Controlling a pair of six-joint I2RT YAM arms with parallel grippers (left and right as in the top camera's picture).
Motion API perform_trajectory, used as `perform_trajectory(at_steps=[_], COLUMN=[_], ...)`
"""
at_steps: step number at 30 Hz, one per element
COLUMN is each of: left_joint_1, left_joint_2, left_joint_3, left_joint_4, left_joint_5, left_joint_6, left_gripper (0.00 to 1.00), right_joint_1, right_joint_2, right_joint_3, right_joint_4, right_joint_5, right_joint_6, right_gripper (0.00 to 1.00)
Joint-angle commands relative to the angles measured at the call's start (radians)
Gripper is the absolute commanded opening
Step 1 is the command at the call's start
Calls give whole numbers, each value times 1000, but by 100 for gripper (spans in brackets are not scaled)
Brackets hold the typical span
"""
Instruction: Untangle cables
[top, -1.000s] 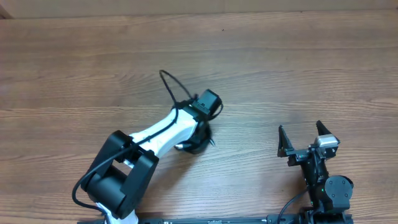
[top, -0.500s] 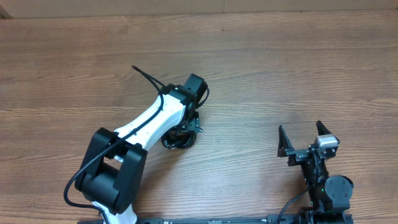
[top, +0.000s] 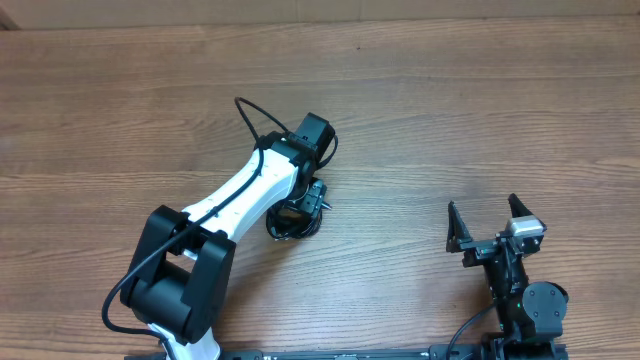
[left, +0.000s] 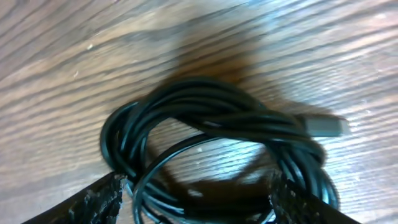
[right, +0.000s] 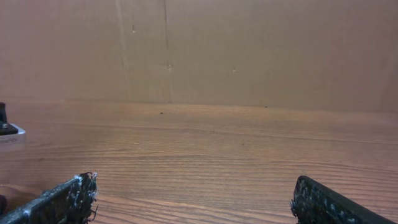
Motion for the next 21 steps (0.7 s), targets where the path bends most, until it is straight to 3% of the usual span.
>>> perform_trajectory(at_steps=[1,10,13,16,21], left_joint_1=[-2,-3,-4,-18,-77], left_joint_2=[3,3,3,3,4], left_joint_3=[22,43,43,43,31], left_joint_4=[15,14,13,14,20], left_joint_5=[82,359,373,372,272], left_joint_6=[74,35,-63,-179,-182], left_gripper=[75,73,70,55,55], right_joint_1=[6,6,6,6,6], right_joint_2=[-12,-12,-12,-12,-12], right_joint_3=[-11,-11,-11,-11,-11], right_joint_4=[4,4,4,4,4], right_joint_5=[10,10,10,10,10], right_joint_6=[-5,-5,-5,-5,-5], right_gripper=[100,100,100,100,100])
